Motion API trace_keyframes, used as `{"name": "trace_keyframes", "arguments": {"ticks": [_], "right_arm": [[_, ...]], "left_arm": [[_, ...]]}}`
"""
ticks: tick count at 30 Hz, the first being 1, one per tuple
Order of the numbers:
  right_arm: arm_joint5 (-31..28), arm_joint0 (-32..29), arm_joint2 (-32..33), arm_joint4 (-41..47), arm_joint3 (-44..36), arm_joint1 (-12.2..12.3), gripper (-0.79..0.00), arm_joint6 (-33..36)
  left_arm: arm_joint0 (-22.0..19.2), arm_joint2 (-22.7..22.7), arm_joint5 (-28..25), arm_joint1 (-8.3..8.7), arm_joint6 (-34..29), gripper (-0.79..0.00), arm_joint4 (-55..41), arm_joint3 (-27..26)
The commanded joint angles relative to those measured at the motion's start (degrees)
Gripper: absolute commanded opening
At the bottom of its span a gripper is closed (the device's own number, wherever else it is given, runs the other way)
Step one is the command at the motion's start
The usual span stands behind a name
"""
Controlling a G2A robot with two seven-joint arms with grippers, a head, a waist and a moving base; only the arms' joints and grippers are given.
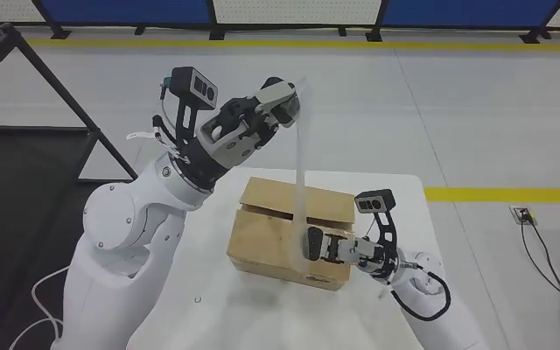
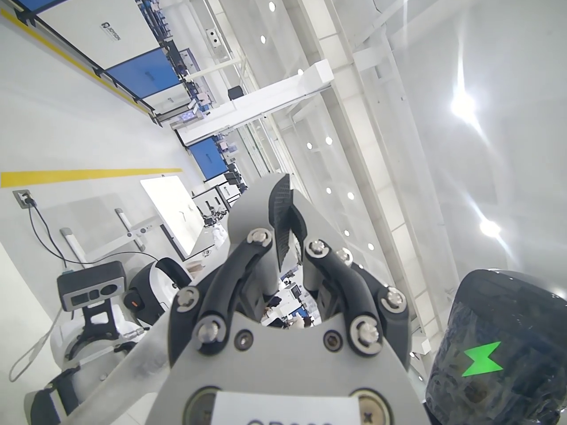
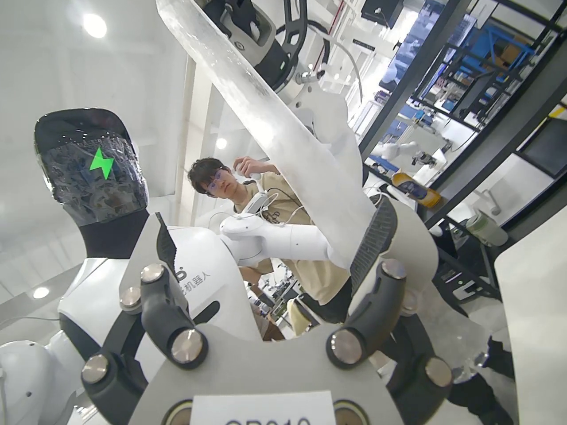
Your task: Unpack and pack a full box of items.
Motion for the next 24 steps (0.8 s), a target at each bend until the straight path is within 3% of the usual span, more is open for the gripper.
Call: {"name": "trace_keyframes", "arguments": {"ticks": [1, 13, 24], "right_arm": [[0.8, 0.0, -0.1, -0.9, 1.0, -0.2, 0.0, 0.8], [-0.5, 3.5, -6.2, -6.1, 9.2, -2.3, 0.0, -0.6], [-0.9, 6.5, -9.8, -2.5, 15.9, -4.5, 0.0, -0.9]], "left_arm": [[-0.3, 0.1, -0.2, -0.09, 0.3, -0.785, -0.1, 0.1], [-1.8, 0.7, -0.8, -0.59, 1.0, -0.785, -0.3, 0.0], [-3.4, 0.8, -1.2, -0.94, 0.9, -0.785, 0.0, -0.2]]}}
